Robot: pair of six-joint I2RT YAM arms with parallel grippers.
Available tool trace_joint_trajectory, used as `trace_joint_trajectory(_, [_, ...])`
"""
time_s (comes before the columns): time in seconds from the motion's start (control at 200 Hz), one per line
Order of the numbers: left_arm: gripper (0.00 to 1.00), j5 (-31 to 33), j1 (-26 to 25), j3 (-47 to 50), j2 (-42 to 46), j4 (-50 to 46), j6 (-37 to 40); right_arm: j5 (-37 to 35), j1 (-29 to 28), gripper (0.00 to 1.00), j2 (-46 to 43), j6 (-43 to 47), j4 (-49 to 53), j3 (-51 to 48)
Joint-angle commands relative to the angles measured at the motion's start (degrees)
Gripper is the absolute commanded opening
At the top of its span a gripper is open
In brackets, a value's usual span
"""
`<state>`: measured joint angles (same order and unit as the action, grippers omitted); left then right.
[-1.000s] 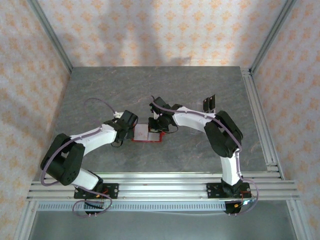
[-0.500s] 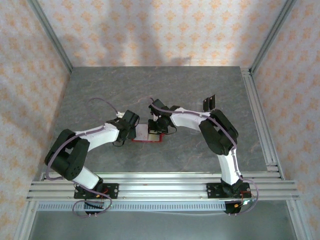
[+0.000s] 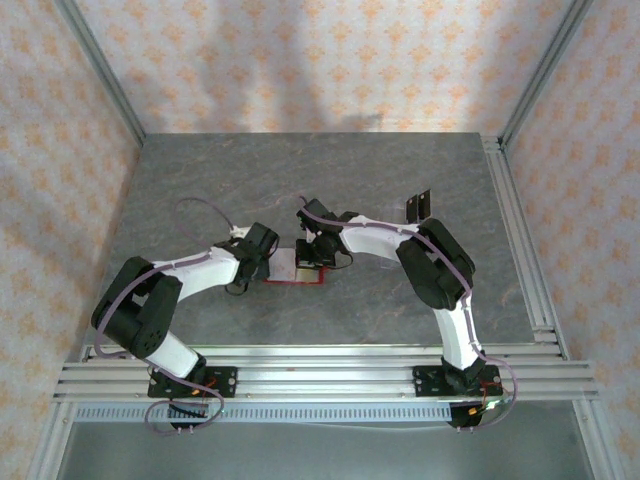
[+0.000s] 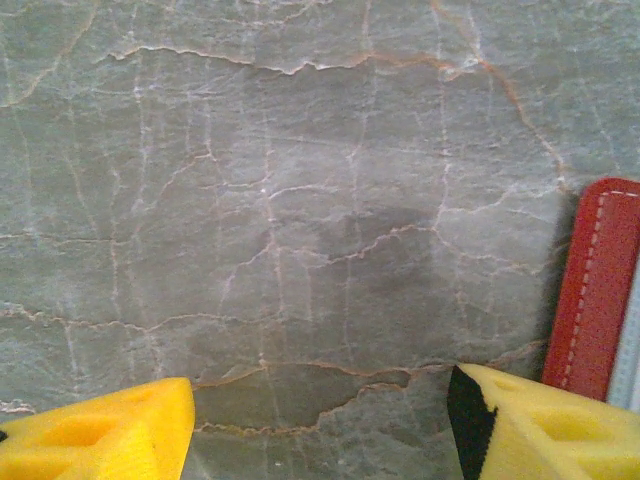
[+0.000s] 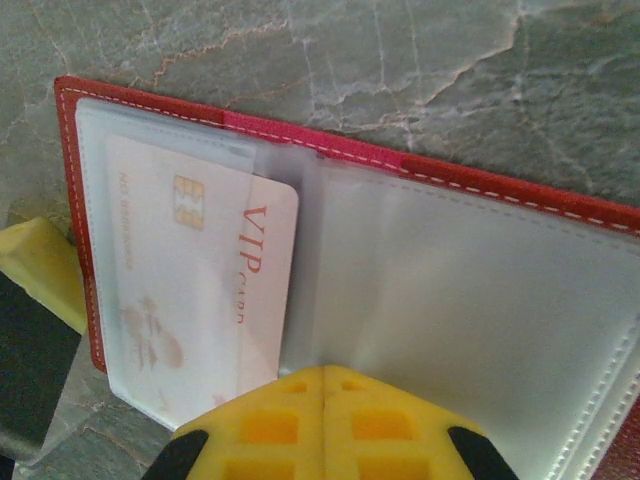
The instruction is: Put the credit cards into the card holder
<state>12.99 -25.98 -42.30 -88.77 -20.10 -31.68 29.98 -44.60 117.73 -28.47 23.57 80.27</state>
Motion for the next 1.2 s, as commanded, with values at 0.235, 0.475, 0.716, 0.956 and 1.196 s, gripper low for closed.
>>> trace_joint_trajectory(0.235, [0.69,1.4,0.3,0.4,-2.2,0.3,-0.9,-0.5,-0.6,0.0,-2.1,0.0,1.1,2.5])
trace_joint_trajectory(0.475, [0.69,0.9,0.3,0.3,-2.4,0.5,-0.9,-0.7,-0.8,0.0,-0.7,0.0,1.4,3.4])
trace_joint_trajectory(0.716, [0.69,0.3,0.3,0.1,-2.9,0.5,-0.8,-1.6,-0.8,0.0,-0.1,0.2,1.2,1.4])
trace_joint_trajectory(0.956, [0.69,-0.1,0.3,0.1,-3.3,0.6,-0.8,-1.9,-0.9,0.0,1.1,0.3,1.2,1.2])
trace_joint_trajectory(1.196, [0.69,-0.7,0.3,0.2,-3.9,1.0,-1.0,-1.9,-0.9,0.0,1.8,0.4,2.0,1.7])
